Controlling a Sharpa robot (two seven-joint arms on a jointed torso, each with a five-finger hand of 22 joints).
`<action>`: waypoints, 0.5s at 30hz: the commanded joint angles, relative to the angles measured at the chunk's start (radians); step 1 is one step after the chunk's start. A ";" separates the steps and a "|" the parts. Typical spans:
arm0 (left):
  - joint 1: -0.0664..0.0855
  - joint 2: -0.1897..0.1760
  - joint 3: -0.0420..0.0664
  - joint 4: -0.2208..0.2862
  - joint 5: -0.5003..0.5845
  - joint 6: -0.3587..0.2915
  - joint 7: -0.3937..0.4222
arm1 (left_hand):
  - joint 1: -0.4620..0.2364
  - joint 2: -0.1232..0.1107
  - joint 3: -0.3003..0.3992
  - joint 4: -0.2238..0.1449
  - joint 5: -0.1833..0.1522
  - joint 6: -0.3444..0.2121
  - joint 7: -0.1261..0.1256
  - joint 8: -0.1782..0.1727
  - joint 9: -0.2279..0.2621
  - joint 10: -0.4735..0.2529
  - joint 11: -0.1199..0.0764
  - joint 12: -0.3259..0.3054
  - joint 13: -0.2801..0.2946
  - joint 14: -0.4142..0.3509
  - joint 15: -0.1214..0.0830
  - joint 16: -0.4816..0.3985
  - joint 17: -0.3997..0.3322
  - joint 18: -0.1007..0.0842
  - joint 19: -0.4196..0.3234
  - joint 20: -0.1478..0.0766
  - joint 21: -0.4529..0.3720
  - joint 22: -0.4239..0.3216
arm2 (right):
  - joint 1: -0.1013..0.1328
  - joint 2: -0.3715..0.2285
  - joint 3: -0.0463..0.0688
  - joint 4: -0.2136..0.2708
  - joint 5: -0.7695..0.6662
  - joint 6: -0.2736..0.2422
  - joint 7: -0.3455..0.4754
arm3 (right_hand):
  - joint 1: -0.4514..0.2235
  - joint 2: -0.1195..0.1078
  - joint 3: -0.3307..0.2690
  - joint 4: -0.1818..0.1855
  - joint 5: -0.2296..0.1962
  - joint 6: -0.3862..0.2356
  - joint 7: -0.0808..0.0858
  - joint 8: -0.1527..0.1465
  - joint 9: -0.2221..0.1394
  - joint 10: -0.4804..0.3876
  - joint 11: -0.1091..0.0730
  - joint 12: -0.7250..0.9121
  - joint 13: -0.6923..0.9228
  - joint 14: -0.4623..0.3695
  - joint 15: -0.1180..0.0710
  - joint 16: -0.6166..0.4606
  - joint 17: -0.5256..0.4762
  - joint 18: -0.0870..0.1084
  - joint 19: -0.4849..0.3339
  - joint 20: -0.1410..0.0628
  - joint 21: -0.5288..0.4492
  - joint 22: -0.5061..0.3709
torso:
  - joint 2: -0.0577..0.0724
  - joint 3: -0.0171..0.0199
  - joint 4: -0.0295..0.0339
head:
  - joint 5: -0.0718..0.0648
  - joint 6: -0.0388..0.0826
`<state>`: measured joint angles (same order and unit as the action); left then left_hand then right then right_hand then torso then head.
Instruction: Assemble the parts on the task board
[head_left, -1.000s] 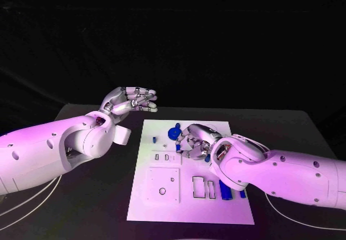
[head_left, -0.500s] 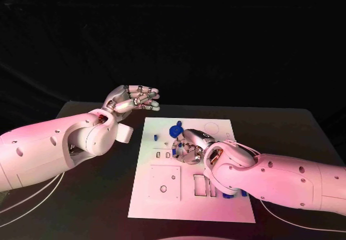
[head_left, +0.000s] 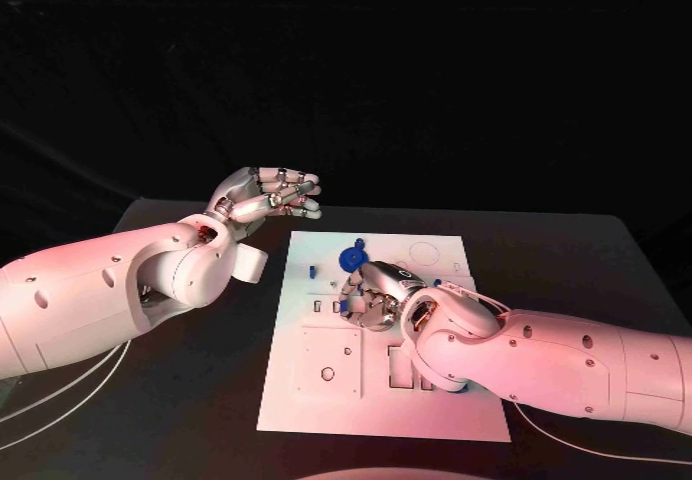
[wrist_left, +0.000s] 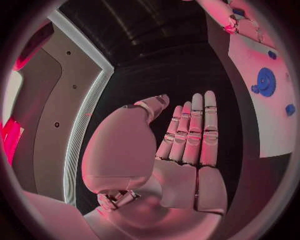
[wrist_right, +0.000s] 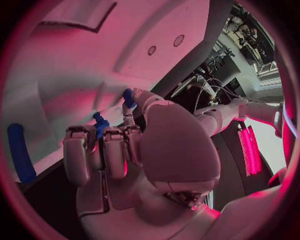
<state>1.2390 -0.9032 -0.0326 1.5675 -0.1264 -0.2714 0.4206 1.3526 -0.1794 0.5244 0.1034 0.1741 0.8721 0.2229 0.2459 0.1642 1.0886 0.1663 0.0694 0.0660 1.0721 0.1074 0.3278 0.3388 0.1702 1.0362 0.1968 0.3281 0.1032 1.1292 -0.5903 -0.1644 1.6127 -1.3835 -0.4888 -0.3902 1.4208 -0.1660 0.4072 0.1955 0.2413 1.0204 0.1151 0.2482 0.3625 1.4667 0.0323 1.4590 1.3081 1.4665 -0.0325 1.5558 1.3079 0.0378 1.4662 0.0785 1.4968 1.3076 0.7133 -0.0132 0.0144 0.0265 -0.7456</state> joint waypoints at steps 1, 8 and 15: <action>0.000 0.001 0.001 0.002 0.000 0.020 0.003 | -0.004 0.007 0.000 -0.006 -0.006 -0.004 0.014 -0.007 0.000 -0.006 0.004 -0.005 0.001 -0.009 0.000 -0.007 0.001 0.010 -0.003 0.000 0.006 0.000 | -0.004 0.002 -0.001 -0.003 -0.021 0.007 -0.006 | -0.012 -0.005 0.005 0.000 0.003 -0.002 -0.004 0.011 0.030 0.029 -0.002 0.001 0.161 0.094 -0.004 0.001 0.214 -0.015 0.055 -0.008 -0.002 0.198 | 0.000 0.0000 0.0005 | 0.001 -0.002; 0.000 -0.001 0.001 0.002 0.000 0.021 0.002 | -0.004 0.007 0.000 -0.006 -0.006 -0.004 0.014 -0.007 0.000 -0.006 0.004 -0.005 0.001 -0.009 0.000 -0.007 0.001 0.010 -0.003 0.000 0.006 0.000 | -0.005 -0.002 -0.001 -0.004 -0.036 0.001 -0.008 | -0.015 -0.008 0.004 0.000 0.003 -0.004 -0.003 0.010 0.031 0.030 -0.001 0.001 0.161 0.094 -0.004 0.001 0.214 -0.015 0.055 -0.008 -0.002 0.198 | -0.001 -0.0004 0.0000 | 0.004 -0.002; 0.000 -0.002 0.000 0.003 0.000 0.023 0.001 | -0.005 0.008 0.000 -0.007 -0.006 -0.004 0.014 -0.007 0.000 -0.006 0.004 -0.005 0.001 -0.009 0.000 -0.007 0.002 0.010 -0.004 0.000 0.006 0.000 | -0.005 -0.001 -0.001 -0.004 -0.040 0.004 -0.008 | -0.024 -0.017 0.004 -0.002 0.003 -0.010 -0.001 0.009 0.032 0.029 0.000 0.000 0.160 0.094 -0.003 0.001 0.213 -0.014 0.054 -0.007 -0.003 0.197 | -0.001 0.0005 -0.0004 | 0.004 -0.003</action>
<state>1.2390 -0.9060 -0.0328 1.5678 -0.1267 -0.2673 0.4176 1.3526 -0.1793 0.5244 0.1034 0.1741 0.8721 0.2229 0.2424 0.1641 1.0886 0.1662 0.0694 0.0660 1.0721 0.1074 0.3240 0.3402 0.1702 1.0362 0.1967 0.3281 0.1031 1.1259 -0.5922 -0.1643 1.6100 -1.4041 -0.4918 -0.3902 1.4037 -0.1832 0.4072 0.1956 0.2412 1.0161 0.1157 0.2570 0.3736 1.4667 0.0324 1.4590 1.3079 1.4665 -0.0325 1.5558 1.3077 0.0378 1.4662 0.0786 1.4967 1.3074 0.7124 -0.0131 0.0141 0.0306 -0.7481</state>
